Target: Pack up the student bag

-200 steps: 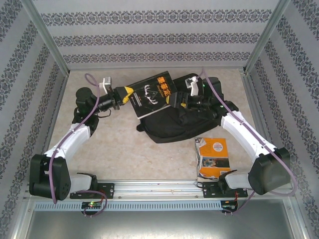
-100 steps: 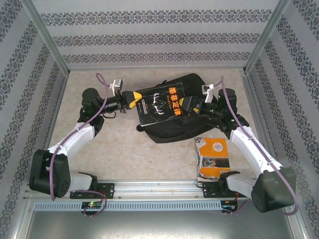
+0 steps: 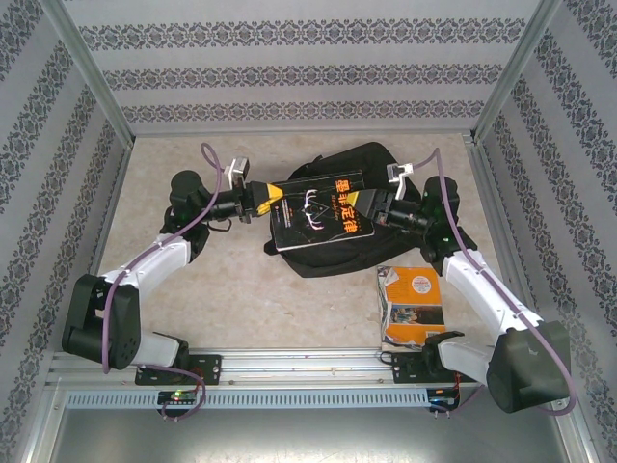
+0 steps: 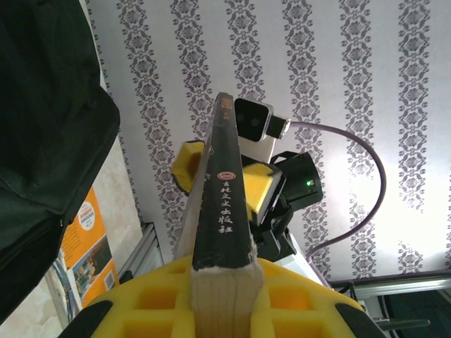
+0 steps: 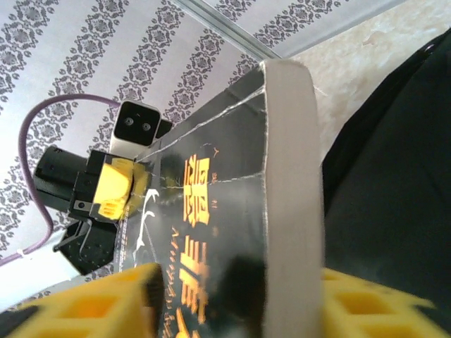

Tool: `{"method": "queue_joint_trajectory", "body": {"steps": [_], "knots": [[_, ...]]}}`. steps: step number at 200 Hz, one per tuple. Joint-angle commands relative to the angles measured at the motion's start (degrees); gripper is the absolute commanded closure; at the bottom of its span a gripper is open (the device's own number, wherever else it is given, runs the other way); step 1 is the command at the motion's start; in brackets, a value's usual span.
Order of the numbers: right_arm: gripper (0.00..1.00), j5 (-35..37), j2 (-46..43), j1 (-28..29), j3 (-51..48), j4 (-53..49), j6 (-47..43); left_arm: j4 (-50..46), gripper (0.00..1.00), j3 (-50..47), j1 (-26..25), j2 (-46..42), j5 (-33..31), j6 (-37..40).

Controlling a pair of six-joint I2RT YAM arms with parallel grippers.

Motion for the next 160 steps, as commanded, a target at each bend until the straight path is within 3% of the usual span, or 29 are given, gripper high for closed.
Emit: {"method": "queue_joint_trajectory", "body": {"steps": [1, 19, 32, 44, 70, 134, 160], "knots": [[0.78, -1.4, -2.1, 0.1, -1.5, 3.2, 2.0, -4.6, 0.82, 2.7, -0.9, -2.0, 0.8, 7.1], [1.0, -0.3, -2.8, -1.7, -2.2, 2.9, 4.2, -3.3, 0.56, 2.4, -1.3, -1.8, 1.0, 6.8], [1.0, 0.0, -2.8, -3.4, -3.0, 3.9, 6.6, 2.3, 0.44, 1.8, -2.0, -0.7, 2.3, 3.2], [1.0, -0.3, -2.6, -4.6, -3.7, 5.7, 8.9, 9.2, 0.4, 1.0, -2.7, 0.6, 3.3, -1.0], [1.0, -0.8, -2.0, -5.6, -4.8, 10.1, 13.3, 15.0, 0.4, 0.5, -5.0, 2.8, 4.2, -4.0], [1.0, -1.6, -0.4, -7.3, -6.4, 16.4, 20.6, 9.9, 0.45, 0.3, -9.3, 3.2, 4.4, 1.5], [1.0, -1.8, -0.1, -7.4, -6.6, 17.4, 21.6, 5.8, 0.59, 0.1, -9.6, 2.6, 4.1, 4.5]]}}
